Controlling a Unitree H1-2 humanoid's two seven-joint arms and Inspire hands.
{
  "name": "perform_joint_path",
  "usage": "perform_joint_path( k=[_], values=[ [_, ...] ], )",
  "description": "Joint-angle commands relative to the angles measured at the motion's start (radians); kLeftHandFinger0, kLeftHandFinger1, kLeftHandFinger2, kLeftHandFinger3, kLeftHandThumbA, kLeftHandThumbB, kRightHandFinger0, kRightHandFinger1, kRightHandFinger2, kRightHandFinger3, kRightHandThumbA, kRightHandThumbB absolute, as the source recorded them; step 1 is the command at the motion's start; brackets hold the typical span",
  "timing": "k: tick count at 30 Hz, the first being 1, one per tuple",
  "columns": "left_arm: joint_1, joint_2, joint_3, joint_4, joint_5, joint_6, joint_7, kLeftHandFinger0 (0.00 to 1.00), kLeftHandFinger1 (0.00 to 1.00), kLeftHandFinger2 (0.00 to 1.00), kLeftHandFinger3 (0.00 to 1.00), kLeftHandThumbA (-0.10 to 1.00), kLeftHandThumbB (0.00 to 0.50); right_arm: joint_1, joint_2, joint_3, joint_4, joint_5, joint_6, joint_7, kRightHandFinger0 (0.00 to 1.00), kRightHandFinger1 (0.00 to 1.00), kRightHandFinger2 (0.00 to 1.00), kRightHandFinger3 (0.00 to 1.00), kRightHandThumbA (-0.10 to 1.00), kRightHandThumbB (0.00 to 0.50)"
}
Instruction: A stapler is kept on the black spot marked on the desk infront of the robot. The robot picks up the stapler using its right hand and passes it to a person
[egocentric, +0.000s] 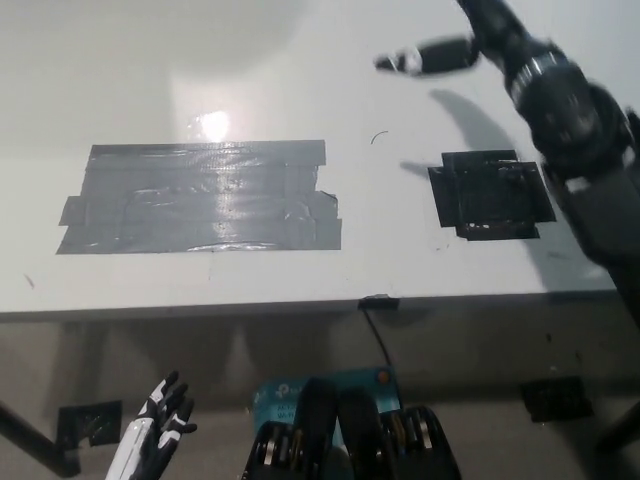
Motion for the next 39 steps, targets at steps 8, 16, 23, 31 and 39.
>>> perform_joint_path(
  k=[8,16,23,31,39],
  values=[
    [-0.018,0.011,-0.005,0.005,0.005,-0.038,-0.006,0.83,1.0,1.0,1.0,0.81,0.491,0.66,-0.376,-0.27,-1.424,0.478,0.093,-0.009,1.0,1.0,1.0,1.0,0.87,0.435],
    [-0.022,0.009,-0.005,0.023,0.006,-0.056,-0.004,0.83,1.0,1.0,1.0,0.81,0.499,0.944,-0.191,-0.148,-1.424,0.34,-0.061,-0.05,1.0,1.0,1.0,1.0,0.88,0.408],
    [-0.026,0.017,-0.007,0.021,0.027,-0.057,0.004,0.97,1.0,1.0,1.0,0.89,0.5,1.077,-0.066,-0.137,-1.293,0.198,-0.067,-0.058,1.0,1.0,1.0,1.0,0.93,0.321],
    [-0.021,0.006,-0.001,0.025,-0.003,-0.079,-0.004,1.0,1.0,1.0,1.0,1.0,0.496,1.09,0.073,-0.133,-0.865,0.118,-0.171,-0.077,1.0,1.0,1.0,1.0,0.89,0.263],
    [-0.023,0.008,0.001,0.015,-0.008,-0.077,-0.006,1.0,1.0,1.0,1.0,1.0,0.469,1.049,0.136,-0.152,-0.616,0.076,-0.19,-0.06,1.0,1.0,1.0,1.0,0.94,0.319]
  ],
)
